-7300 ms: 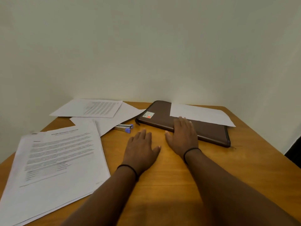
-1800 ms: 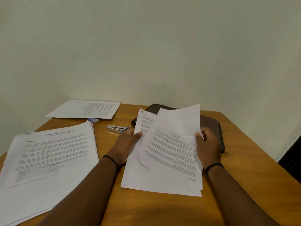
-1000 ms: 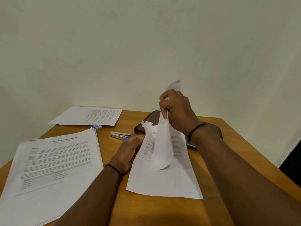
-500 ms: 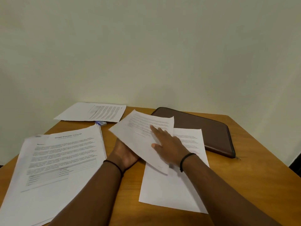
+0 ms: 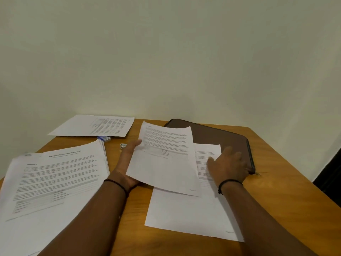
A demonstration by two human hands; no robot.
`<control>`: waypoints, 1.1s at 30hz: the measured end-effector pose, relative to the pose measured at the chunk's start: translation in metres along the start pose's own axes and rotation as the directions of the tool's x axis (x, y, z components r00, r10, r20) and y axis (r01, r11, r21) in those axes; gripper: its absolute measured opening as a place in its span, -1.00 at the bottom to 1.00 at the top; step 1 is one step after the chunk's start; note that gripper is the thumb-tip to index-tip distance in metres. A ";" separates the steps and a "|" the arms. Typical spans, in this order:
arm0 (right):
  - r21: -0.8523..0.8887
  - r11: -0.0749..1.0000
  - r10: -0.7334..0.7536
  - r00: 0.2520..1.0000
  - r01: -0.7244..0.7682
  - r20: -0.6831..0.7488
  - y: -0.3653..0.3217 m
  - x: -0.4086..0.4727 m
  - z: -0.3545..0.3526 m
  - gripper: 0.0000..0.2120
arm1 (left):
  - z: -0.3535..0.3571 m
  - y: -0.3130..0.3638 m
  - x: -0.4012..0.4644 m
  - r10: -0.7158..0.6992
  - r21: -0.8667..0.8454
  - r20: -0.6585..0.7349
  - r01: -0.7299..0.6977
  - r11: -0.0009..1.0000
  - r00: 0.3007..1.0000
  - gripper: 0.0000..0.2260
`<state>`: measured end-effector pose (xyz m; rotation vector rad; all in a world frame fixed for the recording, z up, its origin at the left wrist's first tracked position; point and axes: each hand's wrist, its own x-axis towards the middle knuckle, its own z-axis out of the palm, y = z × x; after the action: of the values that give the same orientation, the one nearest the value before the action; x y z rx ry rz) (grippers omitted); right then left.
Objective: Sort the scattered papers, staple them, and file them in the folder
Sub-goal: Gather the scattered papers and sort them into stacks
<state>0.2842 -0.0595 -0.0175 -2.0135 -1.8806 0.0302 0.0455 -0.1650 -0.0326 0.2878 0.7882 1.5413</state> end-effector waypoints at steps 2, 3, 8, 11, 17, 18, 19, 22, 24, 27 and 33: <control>0.085 0.996 0.019 1.000 -0.020 0.017 0.005 0.002 0.001 -0.45 | 0.008 -0.005 -0.005 -0.007 0.074 0.051 0.003 0.997 0.999 -0.58; 0.156 0.987 0.019 1.000 -0.021 0.017 0.007 0.002 0.001 -0.46 | 0.011 -0.007 -0.008 -0.019 0.069 0.087 0.013 0.998 0.996 -0.62; 0.660 0.727 0.014 0.965 -0.191 0.263 0.013 0.016 0.010 -0.77 | 0.011 -0.015 -0.001 -0.006 0.119 0.059 -0.001 0.993 0.998 -0.52; 0.773 0.569 -0.022 0.935 -0.281 0.355 0.016 0.017 0.004 -0.91 | 0.015 -0.018 -0.001 0.018 0.190 0.060 -0.029 0.981 0.998 -0.58; 0.907 0.349 -0.162 0.938 -0.237 0.307 0.014 0.015 -0.025 -0.80 | 0.014 -0.021 -0.004 0.111 0.324 0.159 -0.158 0.933 0.981 -0.49; 0.918 0.335 -0.215 0.931 -0.214 0.296 0.013 0.013 -0.027 -0.83 | 0.015 -0.021 -0.005 0.123 0.337 0.164 -0.173 0.926 0.979 -0.50; 0.927 0.320 -0.280 0.915 -0.197 0.291 0.012 0.012 -0.026 -0.88 | 0.017 -0.021 -0.005 0.133 0.345 0.175 -0.187 0.920 0.976 -0.51; 0.935 0.317 -0.384 0.880 -0.158 0.278 0.008 0.005 -0.018 -0.84 | 0.022 -0.023 -0.004 0.160 0.340 0.158 -0.205 0.918 0.974 -0.56; 0.936 0.340 -0.352 0.910 -0.092 0.218 0.006 0.003 -0.015 -0.81 | 0.026 -0.024 -0.003 0.172 0.328 0.126 -0.205 0.922 0.977 -0.58; 0.954 0.297 -0.334 0.941 0.052 0.053 0.001 0.003 -0.031 -0.78 | 0.044 -0.017 -0.005 0.323 0.367 0.134 -0.350 0.862 0.937 -0.65; 0.917 0.201 -0.257 0.922 0.344 -0.289 -0.014 0.001 -0.093 -0.81 | 0.098 0.021 -0.031 0.620 0.460 0.269 -0.664 0.590 0.737 -0.69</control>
<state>0.2966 -0.0827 0.0724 -0.7168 -1.4900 0.8056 0.0939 -0.1630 0.0604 1.1624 1.1173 1.9386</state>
